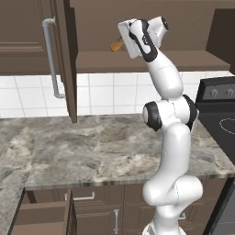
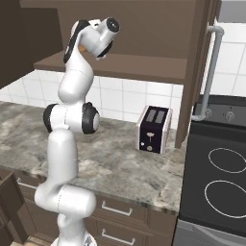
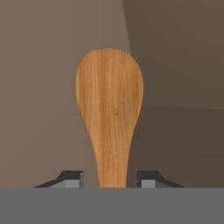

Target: Organize the utensils by type. Pick up the wooden spoons from the counter and place them in the open cabinet. Then pick up the metallic utensils from the counter and place them in the open drawer.

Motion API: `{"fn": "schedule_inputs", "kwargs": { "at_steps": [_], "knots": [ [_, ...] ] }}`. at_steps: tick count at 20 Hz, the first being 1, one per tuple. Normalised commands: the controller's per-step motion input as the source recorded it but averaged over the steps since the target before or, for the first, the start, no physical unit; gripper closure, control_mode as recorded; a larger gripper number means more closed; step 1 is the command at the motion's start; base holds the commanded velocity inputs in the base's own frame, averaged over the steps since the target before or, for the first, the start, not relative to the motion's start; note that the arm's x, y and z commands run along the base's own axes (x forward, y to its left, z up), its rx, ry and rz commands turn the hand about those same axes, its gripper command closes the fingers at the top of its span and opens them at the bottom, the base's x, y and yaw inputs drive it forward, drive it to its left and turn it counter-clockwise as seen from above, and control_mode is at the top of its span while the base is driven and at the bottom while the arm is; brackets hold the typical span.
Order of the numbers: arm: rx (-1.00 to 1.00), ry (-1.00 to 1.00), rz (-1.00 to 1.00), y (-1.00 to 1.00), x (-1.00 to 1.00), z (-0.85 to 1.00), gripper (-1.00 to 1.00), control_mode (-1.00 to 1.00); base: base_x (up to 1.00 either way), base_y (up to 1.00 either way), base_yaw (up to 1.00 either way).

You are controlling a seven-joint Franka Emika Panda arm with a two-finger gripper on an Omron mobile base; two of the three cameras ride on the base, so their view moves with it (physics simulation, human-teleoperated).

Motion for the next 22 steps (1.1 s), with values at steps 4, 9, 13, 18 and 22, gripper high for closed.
{"fn": "schedule_inputs", "kwargs": {
  "at_steps": [4,9,13,18,22],
  "knots": [
    [0.0,0.0,0.0,0.02,-0.03,-0.39,-1.0,-1.0,0.0,0.0,0.0],
    [0.01,0.0,0.0,0.0,-0.11,-0.37,-1.0,-1.0,0.0,0.0,0.0],
    [0.05,0.03,0.0,0.0,-0.13,-0.36,-1.0,-1.0,0.0,0.0,0.0],
    [0.07,0.1,-0.02,0.0,-0.11,-0.4,-1.0,-1.0,0.0,0.0,0.0],
    [0.12,0.07,-0.07,0.0,-0.07,-0.28,-1.0,-1.0,0.0,0.0,0.0]
  ]
}}
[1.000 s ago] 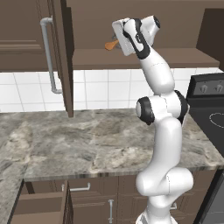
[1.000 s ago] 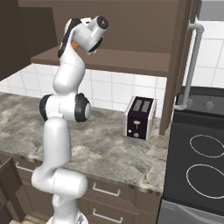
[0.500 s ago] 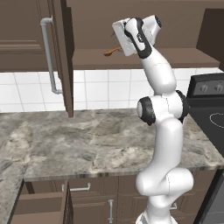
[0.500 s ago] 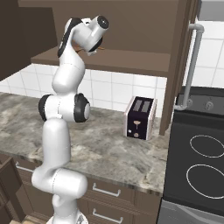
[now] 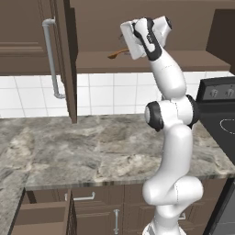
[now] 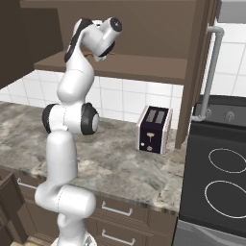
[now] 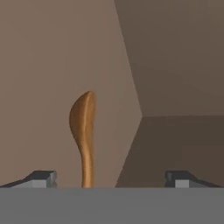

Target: Organize the utensils by type. Pick up the wooden spoons from the counter and place them in the open cabinet. Then pick up the metallic utensils from the counter and place them in the open drawer.

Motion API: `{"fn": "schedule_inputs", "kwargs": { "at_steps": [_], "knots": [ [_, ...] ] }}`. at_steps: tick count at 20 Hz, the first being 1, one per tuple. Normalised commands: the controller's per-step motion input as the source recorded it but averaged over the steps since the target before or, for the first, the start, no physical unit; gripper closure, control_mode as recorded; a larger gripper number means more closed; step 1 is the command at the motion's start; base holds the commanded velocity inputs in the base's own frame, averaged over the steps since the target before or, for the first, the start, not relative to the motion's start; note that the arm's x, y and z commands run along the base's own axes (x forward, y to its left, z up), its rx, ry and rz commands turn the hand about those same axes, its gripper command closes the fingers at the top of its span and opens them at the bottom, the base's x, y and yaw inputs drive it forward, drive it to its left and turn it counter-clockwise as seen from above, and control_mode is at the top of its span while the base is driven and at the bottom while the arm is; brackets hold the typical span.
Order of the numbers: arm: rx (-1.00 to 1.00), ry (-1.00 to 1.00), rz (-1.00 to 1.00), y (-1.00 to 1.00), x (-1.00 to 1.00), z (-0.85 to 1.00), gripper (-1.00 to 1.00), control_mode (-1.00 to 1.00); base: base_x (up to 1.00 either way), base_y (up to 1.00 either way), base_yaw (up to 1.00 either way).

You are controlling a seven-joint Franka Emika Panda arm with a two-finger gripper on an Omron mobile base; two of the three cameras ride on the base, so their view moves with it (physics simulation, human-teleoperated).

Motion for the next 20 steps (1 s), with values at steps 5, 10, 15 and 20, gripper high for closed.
{"fn": "schedule_inputs", "kwargs": {
  "at_steps": [5,10,15,20],
  "knots": [
    [0.11,0.02,-0.1,0.0,-0.47,-0.24,-1.0,-1.0,0.0,0.0,0.0],
    [0.06,0.0,-0.15,0.06,-0.7,-0.28,-1.0,-1.0,0.0,0.0,0.0],
    [0.07,0.0,-0.17,0.16,-0.73,-0.26,-1.0,-1.0,0.0,0.0,0.0],
    [0.15,0.02,-0.2,0.1,-0.78,-0.05,-1.0,-1.0,0.0,0.0,0.0]
  ]
}}
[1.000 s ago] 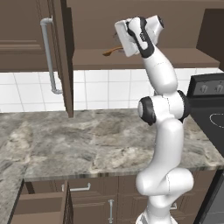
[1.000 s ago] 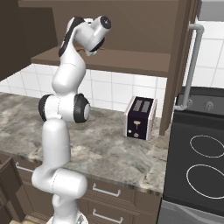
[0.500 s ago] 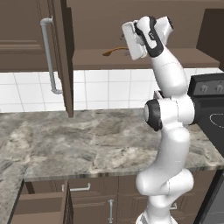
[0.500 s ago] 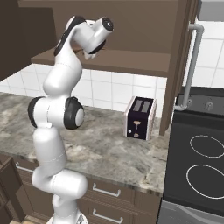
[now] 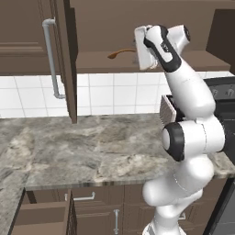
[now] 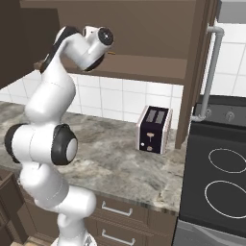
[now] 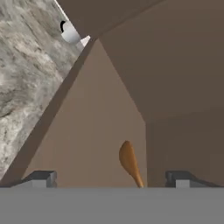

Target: Organize the utensils by type. Pick up the wooden spoons from the counter and place them in the open cabinet. Then pick up the metallic utensils from the counter and place them in the open drawer.

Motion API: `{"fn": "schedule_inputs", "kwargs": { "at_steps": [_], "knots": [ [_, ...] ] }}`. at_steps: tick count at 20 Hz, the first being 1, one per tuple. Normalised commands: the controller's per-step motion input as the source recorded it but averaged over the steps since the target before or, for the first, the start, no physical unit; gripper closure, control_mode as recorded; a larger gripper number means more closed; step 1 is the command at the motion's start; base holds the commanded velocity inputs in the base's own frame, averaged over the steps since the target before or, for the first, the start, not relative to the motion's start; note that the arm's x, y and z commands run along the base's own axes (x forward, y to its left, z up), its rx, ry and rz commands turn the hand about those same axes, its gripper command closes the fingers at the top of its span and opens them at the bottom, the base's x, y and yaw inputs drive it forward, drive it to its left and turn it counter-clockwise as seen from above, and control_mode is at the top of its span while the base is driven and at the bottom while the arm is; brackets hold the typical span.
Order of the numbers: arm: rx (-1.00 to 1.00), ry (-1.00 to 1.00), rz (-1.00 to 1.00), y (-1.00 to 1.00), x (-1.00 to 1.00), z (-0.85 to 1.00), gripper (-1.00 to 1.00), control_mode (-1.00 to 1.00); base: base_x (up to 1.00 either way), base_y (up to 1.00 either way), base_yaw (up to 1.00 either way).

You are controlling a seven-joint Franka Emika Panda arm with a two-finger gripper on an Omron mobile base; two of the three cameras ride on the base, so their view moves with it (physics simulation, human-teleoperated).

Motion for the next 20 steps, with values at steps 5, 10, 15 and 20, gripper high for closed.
{"fn": "schedule_inputs", "kwargs": {
  "at_steps": [5,10,15,20],
  "knots": [
    [0.25,0.23,-0.28,0.0,-0.78,0.03,-1.0,-1.0,0.0,0.0,0.0],
    [0.31,0.29,-0.31,0.0,-0.85,0.0,-1.0,-1.0,0.0,0.0,0.0],
    [0.43,0.33,-0.34,-0.02,-0.81,0.0,-1.0,-1.0,0.0,0.0,0.0],
    [0.42,0.31,-0.4,-0.07,-0.86,0.0,-1.0,-1.0,0.0,0.0,0.0]
  ]
}}
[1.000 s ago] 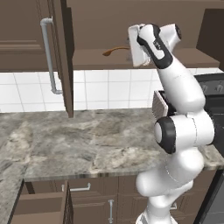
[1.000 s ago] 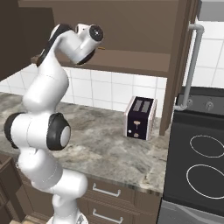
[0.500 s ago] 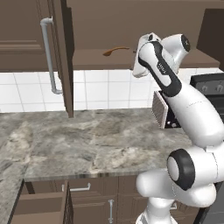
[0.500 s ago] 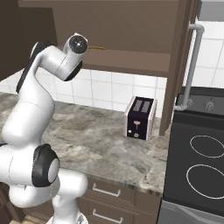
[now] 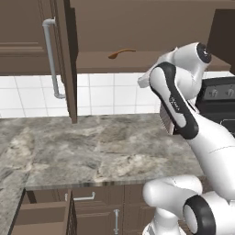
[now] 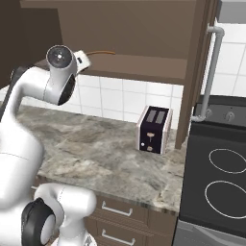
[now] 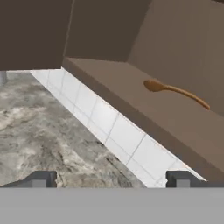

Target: Organize the utensils by type. Pick up the wooden spoons from the counter and place them in the open cabinet. Then pick up the metallic utensils from the counter and place them in the open drawer.

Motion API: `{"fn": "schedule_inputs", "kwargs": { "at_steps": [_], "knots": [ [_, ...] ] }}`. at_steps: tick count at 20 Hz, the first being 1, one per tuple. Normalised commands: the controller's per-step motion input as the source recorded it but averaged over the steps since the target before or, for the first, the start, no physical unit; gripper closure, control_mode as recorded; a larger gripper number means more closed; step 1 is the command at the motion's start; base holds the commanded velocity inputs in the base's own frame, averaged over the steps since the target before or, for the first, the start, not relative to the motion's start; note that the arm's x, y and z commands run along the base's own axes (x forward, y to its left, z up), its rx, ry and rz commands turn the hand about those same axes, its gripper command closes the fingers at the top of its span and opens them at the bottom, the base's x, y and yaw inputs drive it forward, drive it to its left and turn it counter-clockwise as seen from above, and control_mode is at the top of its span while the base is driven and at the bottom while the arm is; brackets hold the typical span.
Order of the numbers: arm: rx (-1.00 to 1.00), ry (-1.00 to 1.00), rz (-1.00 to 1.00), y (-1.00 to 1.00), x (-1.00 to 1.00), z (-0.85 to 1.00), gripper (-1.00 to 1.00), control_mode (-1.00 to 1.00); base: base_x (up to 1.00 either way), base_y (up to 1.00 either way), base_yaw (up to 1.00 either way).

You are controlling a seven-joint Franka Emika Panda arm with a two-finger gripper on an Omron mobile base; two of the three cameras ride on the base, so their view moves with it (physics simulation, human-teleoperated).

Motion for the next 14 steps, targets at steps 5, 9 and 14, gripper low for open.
{"fn": "schedule_inputs", "kwargs": {
  "at_steps": [5,9,14],
  "knots": [
    [0.36,0.37,-0.44,-0.1,-0.66,-0.19,-1.0,-1.0,0.0,0.0,0.0],
    [0.33,0.33,-0.44,-0.13,-0.48,-0.49,-1.0,-1.0,0.0,0.0,0.0],
    [0.39,0.33,-0.33,-0.21,-0.12,-0.65,-1.0,-1.0,0.0,0.0,0.0]
  ]
}}
